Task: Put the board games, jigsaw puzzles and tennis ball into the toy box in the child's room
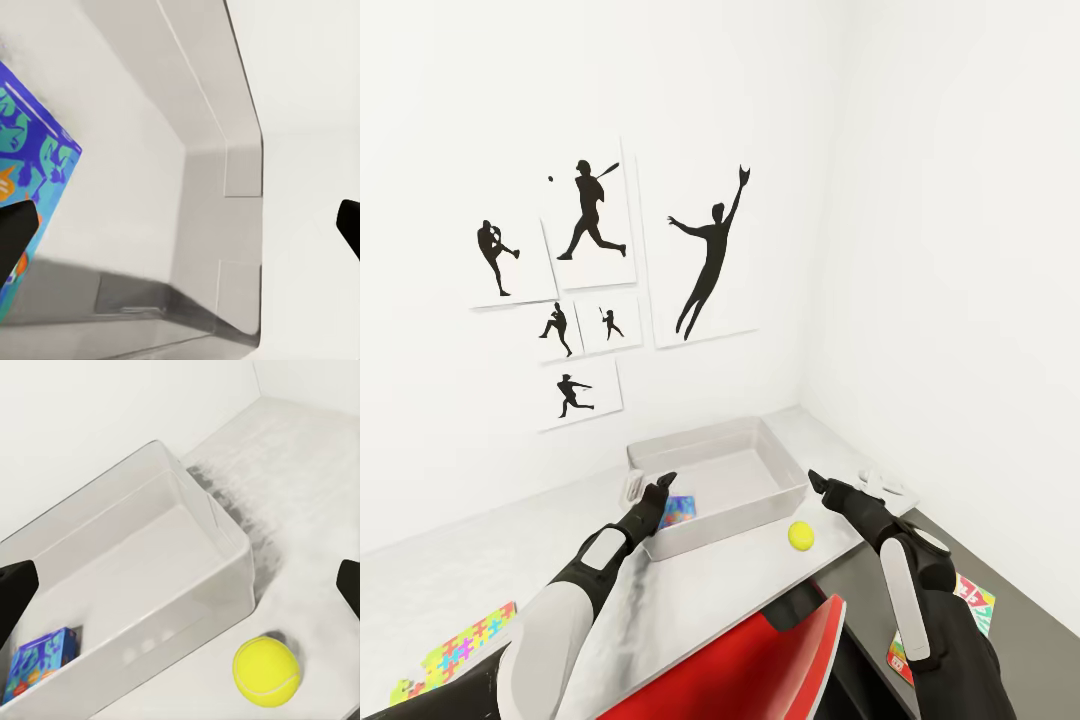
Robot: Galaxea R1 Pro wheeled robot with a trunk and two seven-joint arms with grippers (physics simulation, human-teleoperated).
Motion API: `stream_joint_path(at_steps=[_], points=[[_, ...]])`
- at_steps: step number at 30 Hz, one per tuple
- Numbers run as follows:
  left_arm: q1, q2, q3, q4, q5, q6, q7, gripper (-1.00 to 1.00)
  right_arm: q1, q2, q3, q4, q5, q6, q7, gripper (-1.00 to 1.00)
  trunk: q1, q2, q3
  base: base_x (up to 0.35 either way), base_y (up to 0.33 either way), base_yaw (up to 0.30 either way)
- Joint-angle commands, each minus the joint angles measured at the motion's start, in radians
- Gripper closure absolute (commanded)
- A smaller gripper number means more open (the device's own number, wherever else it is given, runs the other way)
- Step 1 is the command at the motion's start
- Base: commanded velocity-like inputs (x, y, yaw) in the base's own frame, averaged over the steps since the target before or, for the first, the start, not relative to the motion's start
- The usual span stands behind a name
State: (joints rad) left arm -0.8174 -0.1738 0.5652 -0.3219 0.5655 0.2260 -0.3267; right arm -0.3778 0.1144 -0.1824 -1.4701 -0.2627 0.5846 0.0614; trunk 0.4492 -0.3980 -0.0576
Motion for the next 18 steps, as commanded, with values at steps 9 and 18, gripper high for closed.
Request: stream_joint_path(at_steps=[9, 18], points=[[0.001, -0.001, 0.006, -0.005, 0.003, 0.018, -0.012, -1.0, -0.001, 0.001, -0.003, -0.001, 0.0, 0.006, 0.006, -1.0, 0.001, -0.002, -0.003, 0.0, 0.0, 0.0], [0.001, 0.022, 0.007, -0.018, 0.018, 0.103, -0.038, -1.0, -0.001, 0.001, -0.003, -0.001, 0.0, 0.006, 0.006, -1.0, 0.001, -0.002, -0.003, 0.0, 0.0, 0.0]])
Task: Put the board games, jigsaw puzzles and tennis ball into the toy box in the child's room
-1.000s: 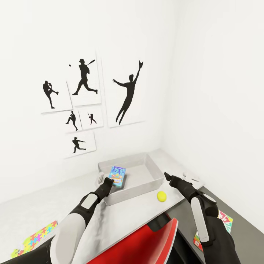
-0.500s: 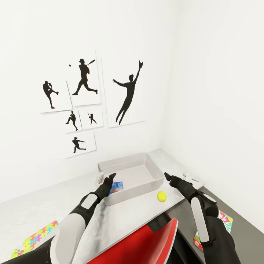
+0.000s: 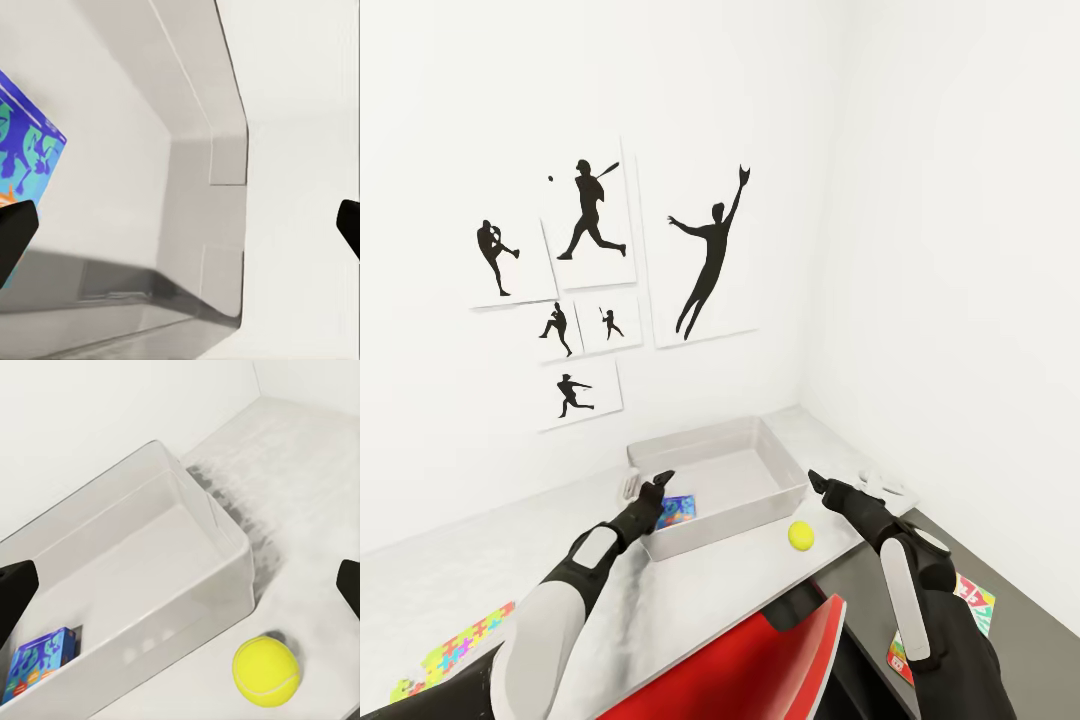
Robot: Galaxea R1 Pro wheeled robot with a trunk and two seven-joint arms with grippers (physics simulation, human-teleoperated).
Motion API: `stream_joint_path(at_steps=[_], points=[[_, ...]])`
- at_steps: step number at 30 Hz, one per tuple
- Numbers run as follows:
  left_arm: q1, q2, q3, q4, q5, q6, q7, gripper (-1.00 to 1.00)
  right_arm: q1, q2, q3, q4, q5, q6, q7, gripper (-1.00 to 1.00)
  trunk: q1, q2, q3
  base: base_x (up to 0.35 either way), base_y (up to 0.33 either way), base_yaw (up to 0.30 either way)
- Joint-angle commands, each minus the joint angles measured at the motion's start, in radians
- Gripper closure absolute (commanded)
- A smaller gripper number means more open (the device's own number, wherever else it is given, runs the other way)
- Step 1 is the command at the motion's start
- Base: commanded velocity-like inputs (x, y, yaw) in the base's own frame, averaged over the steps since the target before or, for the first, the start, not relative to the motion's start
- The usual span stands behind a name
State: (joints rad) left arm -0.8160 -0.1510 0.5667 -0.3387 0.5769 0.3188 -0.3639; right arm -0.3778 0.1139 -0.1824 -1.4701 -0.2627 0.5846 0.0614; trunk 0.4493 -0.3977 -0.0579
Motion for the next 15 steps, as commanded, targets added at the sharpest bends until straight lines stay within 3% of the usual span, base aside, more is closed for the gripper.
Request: stream_joint_path(at_steps=[1, 7, 15], points=[[-0.001, 0.001, 0.005, -0.004, 0.007, 0.018, -0.01, -1.0, -0.001, 0.001, -0.003, -0.001, 0.0, 0.006, 0.006, -1.0, 0.001, -0.002, -0.002, 0.0, 0.0, 0.0], [0.0, 0.012, 0.004, -0.025, 0.006, 0.055, -0.117, -1.0, -0.001, 0.002, -0.003, -0.001, 0.0, 0.006, 0.006, -1.0, 0.001, -0.002, 0.003, 0.0, 0.0, 0.0], [0.0, 0.023, 0.004, -0.03, 0.006, 0.098, -0.144, -1.0, -0.001, 0.001, -0.003, 0.0, 0.0, 0.006, 0.006, -1.0, 0.001, -0.002, 0.015, 0.0, 0.0, 0.0]])
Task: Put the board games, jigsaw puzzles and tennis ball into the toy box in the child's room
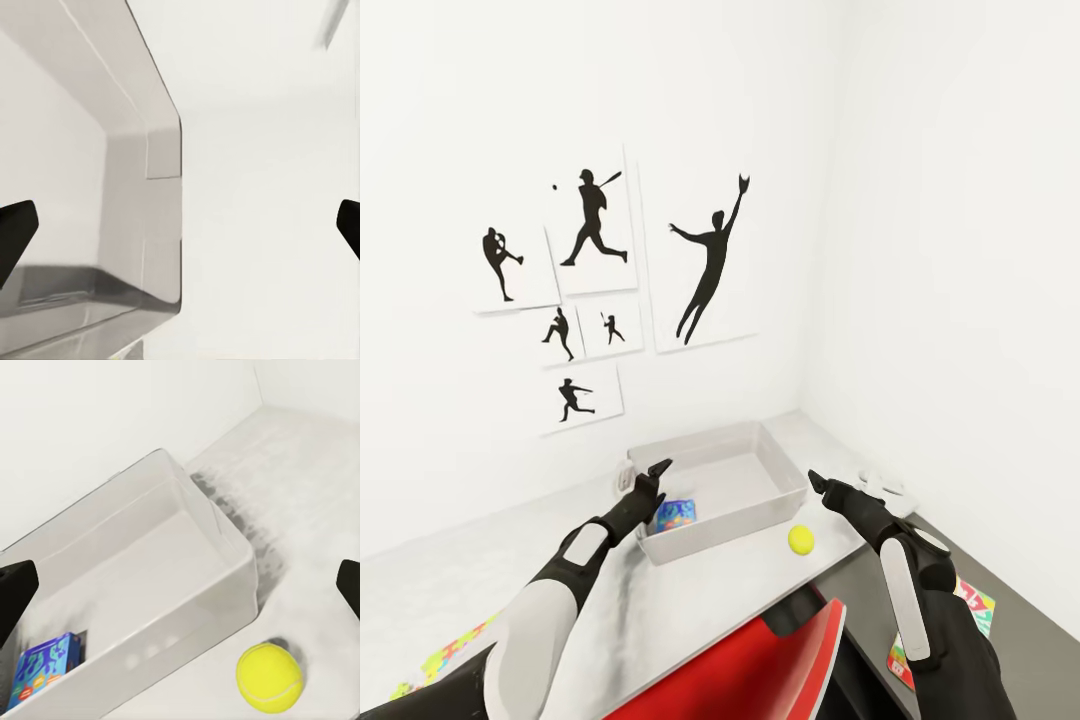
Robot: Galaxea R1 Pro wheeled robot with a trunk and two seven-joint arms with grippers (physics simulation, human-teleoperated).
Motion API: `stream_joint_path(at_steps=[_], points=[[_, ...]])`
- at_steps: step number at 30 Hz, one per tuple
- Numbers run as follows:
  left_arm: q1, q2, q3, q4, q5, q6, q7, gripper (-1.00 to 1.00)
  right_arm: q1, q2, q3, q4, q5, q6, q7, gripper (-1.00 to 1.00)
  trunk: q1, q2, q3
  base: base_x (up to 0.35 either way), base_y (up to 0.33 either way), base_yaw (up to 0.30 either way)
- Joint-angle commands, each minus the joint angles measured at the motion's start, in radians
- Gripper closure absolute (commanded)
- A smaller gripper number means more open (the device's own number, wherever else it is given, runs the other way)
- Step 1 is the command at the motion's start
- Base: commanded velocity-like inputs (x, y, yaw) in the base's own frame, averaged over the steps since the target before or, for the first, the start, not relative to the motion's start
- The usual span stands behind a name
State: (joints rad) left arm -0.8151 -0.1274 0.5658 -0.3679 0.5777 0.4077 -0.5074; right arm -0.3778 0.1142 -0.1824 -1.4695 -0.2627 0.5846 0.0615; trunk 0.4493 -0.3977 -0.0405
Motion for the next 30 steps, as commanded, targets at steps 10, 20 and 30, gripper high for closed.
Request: stream_joint_path(at_steps=[10, 20, 30], points=[[-0.001, 0.026, 0.001, -0.016, 0.004, 0.096, -0.069, -1.0, -0.001, 0.0, -0.004, -0.001, 0.0, 0.006, 0.007, -1.0, 0.001, -0.002, 0.013, 0.0, 0.0, 0.0], [0.01, 0.061, -0.032, -0.254, -0.008, 0.375, -0.092, -1.0, -0.001, -0.005, -0.006, -0.001, -0.001, 0.006, 0.007, -1.0, 0.001, -0.002, 0.029, 0.0, 0.0, 0.0], [0.074, 0.258, -0.05, -0.397, -0.009, 0.572, -0.098, -1.0, -0.001, -0.006, -0.006, 0.011, 0.0, 0.004, 0.005, -1.0, 0.001, -0.002, 0.045, 0.0, 0.0, 0.0]])
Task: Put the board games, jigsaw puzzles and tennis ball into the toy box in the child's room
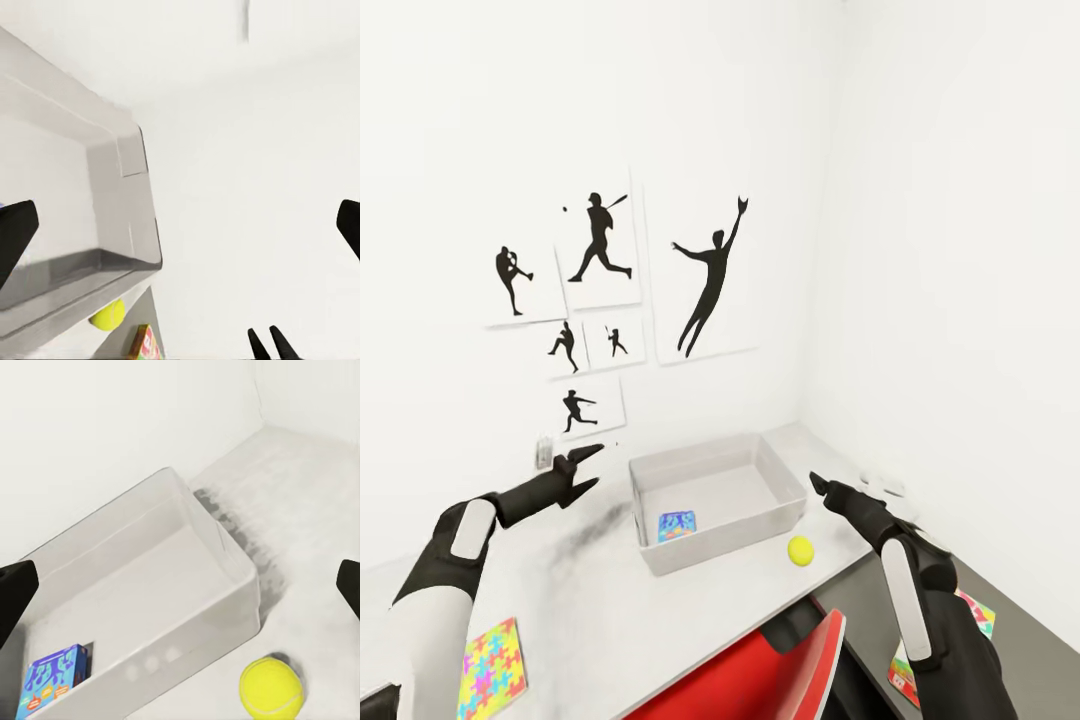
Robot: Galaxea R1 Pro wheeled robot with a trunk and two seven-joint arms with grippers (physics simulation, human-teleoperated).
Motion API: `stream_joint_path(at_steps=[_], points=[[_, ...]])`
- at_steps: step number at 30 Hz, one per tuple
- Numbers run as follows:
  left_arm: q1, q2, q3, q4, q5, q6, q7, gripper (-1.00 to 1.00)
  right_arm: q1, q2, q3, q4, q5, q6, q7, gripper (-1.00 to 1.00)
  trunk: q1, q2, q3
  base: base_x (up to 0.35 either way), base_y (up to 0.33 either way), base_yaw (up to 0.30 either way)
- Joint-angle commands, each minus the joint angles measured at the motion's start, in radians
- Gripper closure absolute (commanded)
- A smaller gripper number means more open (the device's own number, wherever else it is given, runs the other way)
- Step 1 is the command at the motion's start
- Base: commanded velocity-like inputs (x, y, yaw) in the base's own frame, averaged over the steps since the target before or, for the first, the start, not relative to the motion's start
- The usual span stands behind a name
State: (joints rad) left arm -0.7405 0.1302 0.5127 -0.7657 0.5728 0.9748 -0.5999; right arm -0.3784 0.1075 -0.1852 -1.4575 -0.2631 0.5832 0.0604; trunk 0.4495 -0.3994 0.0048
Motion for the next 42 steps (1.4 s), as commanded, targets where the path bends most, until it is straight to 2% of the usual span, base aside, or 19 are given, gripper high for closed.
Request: stream_joint_path(at_steps=[1, 2, 4, 8, 10, 15, 19, 22, 27, 42], points=[[0.005, 0.016, 0.002, -0.002, -0.004, 0.015, -0.007, -1.0, 0.0, 0.001, -0.003, 0.003, 0.0, 0.005, 0.006, -1.0, 0.0, -0.001, 0.001, 0.0, 0.0, 0.0], [0.017, 0.042, 0.0, -0.007, -0.003, 0.034, -0.011, -1.0, 0.0, 0.001, -0.003, 0.009, 0.0, 0.005, 0.007, -1.0, 0.0, -0.001, 0.003, 0.0, 0.0, 0.0], [0.031, 0.067, -0.003, -0.011, -0.003, 0.052, -0.026, -1.0, 0.0, 0.001, -0.003, 0.014, 0.0, 0.005, 0.007, -1.0, 0.0, -0.001, 0.006, 0.0, 0.0, 0.0], [0.054, 0.088, -0.012, -0.013, -0.004, 0.064, -0.052, -1.0, 0.0, 0.001, -0.002, 0.018, 0.001, 0.004, 0.007, -1.0, 0.0, -0.001, 0.012, 0.0, 0.0, 0.0], [0.086, 0.097, -0.015, -0.014, -0.004, 0.068, -0.08, -1.0, 0.0, 0.001, -0.003, 0.018, 0.001, 0.004, 0.007, -1.0, 0.0, -0.001, 0.015, 0.0, 0.0, 0.0], [0.141, 0.116, -0.017, -0.065, -0.006, 0.071, -0.199, -1.0, 0.0, 0.001, -0.003, 0.017, 0.001, 0.004, 0.008, -1.0, 0.0, -0.001, 0.023, 0.0, 0.0, 0.0], [0.181, 0.162, -0.016, -0.124, -0.004, 0.071, -0.313, -1.0, 0.0, 0.002, -0.002, 0.017, 0.001, 0.004, 0.009, -1.0, 0.0, -0.001, 0.03, 0.0, 0.0, 0.0], [0.196, 0.179, -0.015, -0.138, -0.005, 0.07, -0.379, -1.0, 0.0, 0.004, -0.001, 0.017, 0.001, 0.004, 0.009, -1.0, 0.0, -0.001, 0.034, 0.0, 0.0, 0.0], [0.206, 0.191, -0.014, -0.146, -0.009, 0.066, -0.431, -1.0, 0.0, 0.005, -0.001, 0.018, 0.001, 0.004, 0.009, -1.0, 0.0, -0.001, 0.042, 0.0, 0.0, 0.0], [0.208, 0.194, -0.009, -0.148, -0.007, 0.062, -0.447, -1.0, 0.0, 0.007, 0.001, 0.021, 0.001, 0.004, 0.007, -1.0, 0.0, -0.001, 0.047, -0.057, 0.02, 0.0]])
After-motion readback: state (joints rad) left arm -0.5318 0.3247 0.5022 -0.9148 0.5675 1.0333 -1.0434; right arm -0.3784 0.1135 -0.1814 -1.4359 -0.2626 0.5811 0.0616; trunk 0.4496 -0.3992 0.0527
